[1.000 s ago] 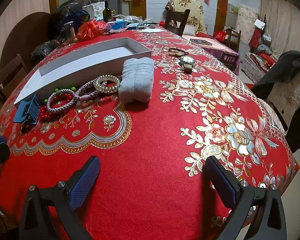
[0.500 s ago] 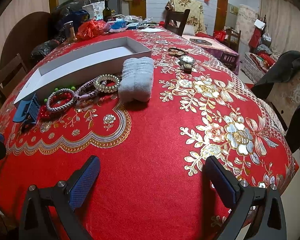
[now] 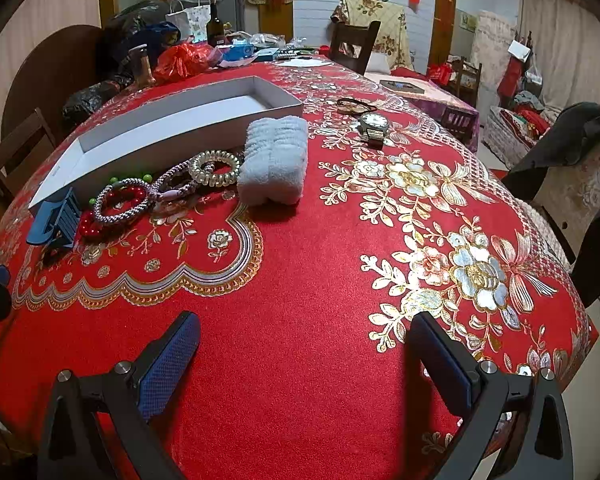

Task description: Organize jewelry

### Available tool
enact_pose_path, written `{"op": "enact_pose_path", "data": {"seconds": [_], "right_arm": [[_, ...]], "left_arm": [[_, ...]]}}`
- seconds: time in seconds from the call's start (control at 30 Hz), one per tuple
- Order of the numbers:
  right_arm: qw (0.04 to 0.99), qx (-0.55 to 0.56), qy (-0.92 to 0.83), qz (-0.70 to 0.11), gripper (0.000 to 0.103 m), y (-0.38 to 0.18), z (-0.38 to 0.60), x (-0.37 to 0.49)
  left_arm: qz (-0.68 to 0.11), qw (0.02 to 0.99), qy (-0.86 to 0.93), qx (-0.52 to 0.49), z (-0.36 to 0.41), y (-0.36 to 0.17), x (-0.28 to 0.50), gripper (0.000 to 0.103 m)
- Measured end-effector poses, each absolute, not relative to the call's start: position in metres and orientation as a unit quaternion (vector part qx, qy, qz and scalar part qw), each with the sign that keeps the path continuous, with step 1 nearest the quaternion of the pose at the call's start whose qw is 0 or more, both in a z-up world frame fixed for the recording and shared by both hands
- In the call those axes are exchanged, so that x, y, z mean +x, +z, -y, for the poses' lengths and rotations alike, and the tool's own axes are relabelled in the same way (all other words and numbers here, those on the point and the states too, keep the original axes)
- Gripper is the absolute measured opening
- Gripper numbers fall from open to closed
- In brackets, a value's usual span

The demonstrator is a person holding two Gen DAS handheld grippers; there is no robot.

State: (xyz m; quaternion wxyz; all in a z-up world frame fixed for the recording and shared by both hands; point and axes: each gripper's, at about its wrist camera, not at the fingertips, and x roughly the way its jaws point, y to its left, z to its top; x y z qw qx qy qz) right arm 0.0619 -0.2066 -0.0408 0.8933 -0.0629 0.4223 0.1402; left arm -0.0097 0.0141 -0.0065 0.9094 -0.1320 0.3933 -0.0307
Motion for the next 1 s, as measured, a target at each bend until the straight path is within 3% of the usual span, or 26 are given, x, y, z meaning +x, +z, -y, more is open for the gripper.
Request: {"op": "enact_pose_path", "data": {"seconds": [1.0], "right_arm": [[0.894,-0.063,0.144,-0.421,0.103,-0.04,0.203,0.058]], "left_arm": [[-0.397,0.906,-0.009,-0.148,-0.025,-0.01,-0.013,0.103]]}}
